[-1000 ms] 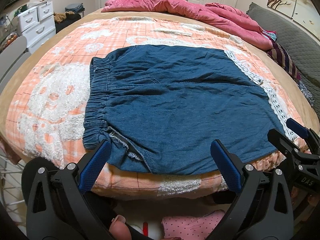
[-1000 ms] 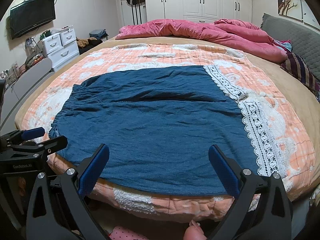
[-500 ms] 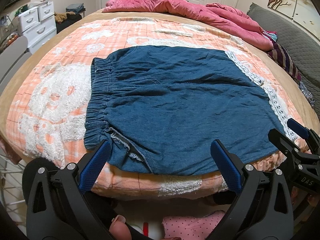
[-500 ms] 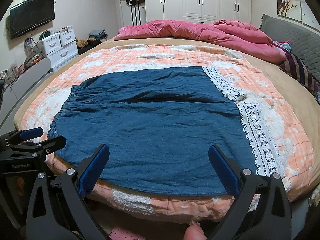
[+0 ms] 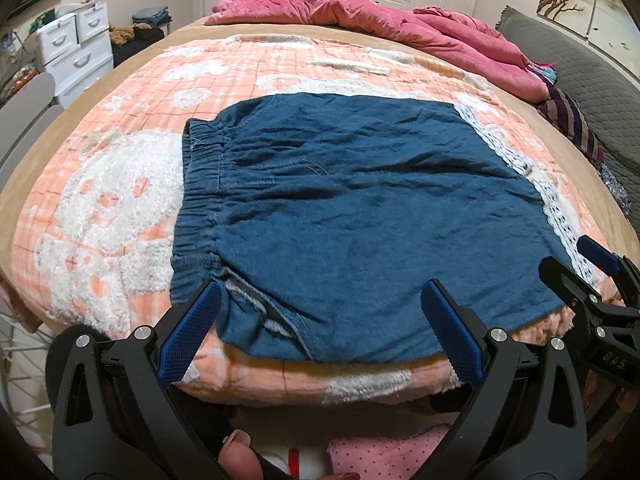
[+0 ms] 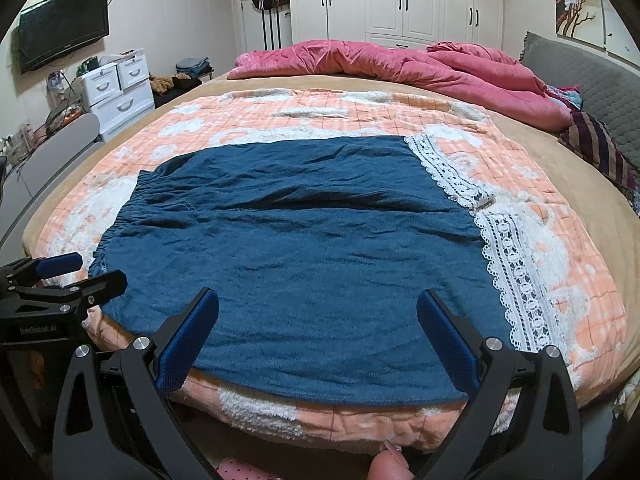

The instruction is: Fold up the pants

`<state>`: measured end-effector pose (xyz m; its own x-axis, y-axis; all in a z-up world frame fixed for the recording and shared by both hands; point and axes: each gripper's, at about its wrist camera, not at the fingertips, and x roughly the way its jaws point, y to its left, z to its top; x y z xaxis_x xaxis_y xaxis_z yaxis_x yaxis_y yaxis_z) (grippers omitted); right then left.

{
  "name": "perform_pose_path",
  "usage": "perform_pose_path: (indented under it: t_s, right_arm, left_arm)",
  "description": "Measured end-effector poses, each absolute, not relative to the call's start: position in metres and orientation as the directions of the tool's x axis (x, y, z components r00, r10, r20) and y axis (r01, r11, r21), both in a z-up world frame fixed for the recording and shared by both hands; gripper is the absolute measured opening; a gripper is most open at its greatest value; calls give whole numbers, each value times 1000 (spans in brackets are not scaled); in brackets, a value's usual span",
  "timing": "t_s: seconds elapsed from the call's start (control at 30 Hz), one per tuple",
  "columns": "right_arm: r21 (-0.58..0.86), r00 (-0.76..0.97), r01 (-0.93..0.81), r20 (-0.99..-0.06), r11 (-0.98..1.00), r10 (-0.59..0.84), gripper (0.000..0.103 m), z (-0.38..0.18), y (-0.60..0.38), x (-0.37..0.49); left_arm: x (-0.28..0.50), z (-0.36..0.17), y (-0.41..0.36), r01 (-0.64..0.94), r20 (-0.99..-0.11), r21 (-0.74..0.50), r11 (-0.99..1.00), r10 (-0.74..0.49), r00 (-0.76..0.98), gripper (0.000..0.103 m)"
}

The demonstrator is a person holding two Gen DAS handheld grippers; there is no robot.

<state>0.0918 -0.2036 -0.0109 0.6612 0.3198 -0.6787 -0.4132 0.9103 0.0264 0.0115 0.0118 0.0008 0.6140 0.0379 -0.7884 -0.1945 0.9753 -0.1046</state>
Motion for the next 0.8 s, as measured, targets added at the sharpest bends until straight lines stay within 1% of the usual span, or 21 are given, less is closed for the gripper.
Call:
perform_pose_path:
  t_s: [0.17, 0.43, 0.6, 0.73, 0.8]
  right_arm:
    - [17, 650, -427, -689, 904, 320, 99, -13, -192, 107]
    - [-21, 637, -481, -695, 876, 333, 99, -10, -155, 149]
    - [-30, 595, -563, -708, 826, 380, 99, -5, -122, 194]
    - [-59, 559, -627, -728, 777, 396, 99, -5, -87, 232]
    - [-80, 539, -669, -737, 739, 408, 99, -7, -67, 250]
  left_arm:
    - [27, 4, 25, -199, -783, -110, 974, 39, 621, 94]
    - [69, 12, 72, -239, -782, -83, 967, 86, 617, 94]
    - [93, 8, 117, -282, -789, -81, 956, 111, 604, 94]
    - [118, -3, 149, -296, -806, -105, 949, 94, 585, 94]
    - [134, -11, 160, -292, -817, -82, 953, 103, 567, 94]
